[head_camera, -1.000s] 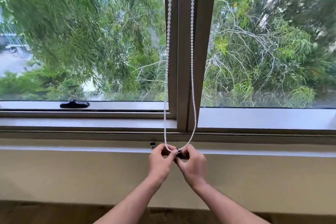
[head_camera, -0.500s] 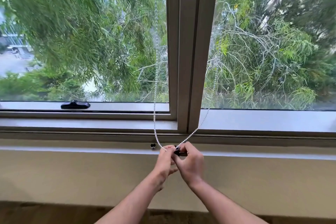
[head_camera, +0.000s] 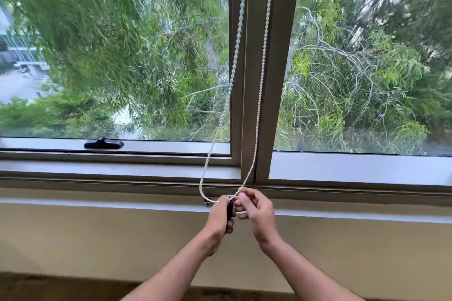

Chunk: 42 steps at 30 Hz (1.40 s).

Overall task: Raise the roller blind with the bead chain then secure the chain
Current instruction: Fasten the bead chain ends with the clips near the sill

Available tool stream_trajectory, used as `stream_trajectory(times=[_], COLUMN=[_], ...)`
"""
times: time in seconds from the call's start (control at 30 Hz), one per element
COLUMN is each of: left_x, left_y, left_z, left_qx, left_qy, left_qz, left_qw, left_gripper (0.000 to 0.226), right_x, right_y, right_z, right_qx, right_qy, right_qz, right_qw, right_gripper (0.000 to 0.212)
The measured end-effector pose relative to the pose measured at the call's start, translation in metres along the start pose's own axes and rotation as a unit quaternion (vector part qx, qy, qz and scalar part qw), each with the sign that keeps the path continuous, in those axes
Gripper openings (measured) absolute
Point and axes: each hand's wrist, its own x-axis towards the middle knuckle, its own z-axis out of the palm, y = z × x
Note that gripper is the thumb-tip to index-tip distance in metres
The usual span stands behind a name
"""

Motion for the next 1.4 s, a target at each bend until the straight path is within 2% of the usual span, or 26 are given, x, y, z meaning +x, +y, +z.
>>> stream_trajectory(times=[0.17, 0.37, 0.6, 0.77, 0.93, 1.07, 1.27, 1.4], left_x=[-0.005, -0.010, -0.008, -0.010, -0.016, -0.018, -0.021, -0.020], left_y=[0.004, 0.007, 0.007, 0.009, 0.015, 0.021, 0.024, 0.025], left_z=[0.000, -0.002, -0.007, -0.005, -0.004, -0.003, 0.001, -0.003], left_qx=[0.025, -0.047, -0.043, -0.046, -0.034, -0.013, -0.048, -0.086], left_qy=[-0.019, -0.054, -0.054, -0.046, -0.046, -0.080, -0.107, -0.101], left_qz=[0.014, 0.019, 0.030, 0.037, 0.086, 0.120, 0.098, 0.078], left_qw=[0.999, 0.997, 0.997, 0.997, 0.995, 0.990, 0.988, 0.988], left_gripper=[0.035, 0.037, 0.044, 0.038, 0.038, 0.042, 0.039, 0.037], right_x=[0.007, 0.005, 0.003, 0.008, 0.007, 0.007, 0.013, 0.009], right_y=[-0.006, -0.005, -0.005, -0.005, -0.007, -0.014, -0.023, -0.023], right_z=[0.003, 0.005, 0.002, 0.000, 0.000, 0.002, 0.005, 0.004], right_qx=[-0.014, -0.011, 0.009, 0.036, 0.080, 0.117, 0.159, 0.158], right_qy=[0.001, 0.002, -0.014, -0.013, -0.034, -0.063, -0.056, -0.088], right_qz=[0.045, 0.074, 0.093, 0.119, 0.171, 0.220, 0.277, 0.261], right_qw=[0.999, 0.997, 0.996, 0.992, 0.981, 0.966, 0.946, 0.948], right_gripper=[0.016, 0.019, 0.018, 0.022, 0.020, 0.018, 0.021, 0.012])
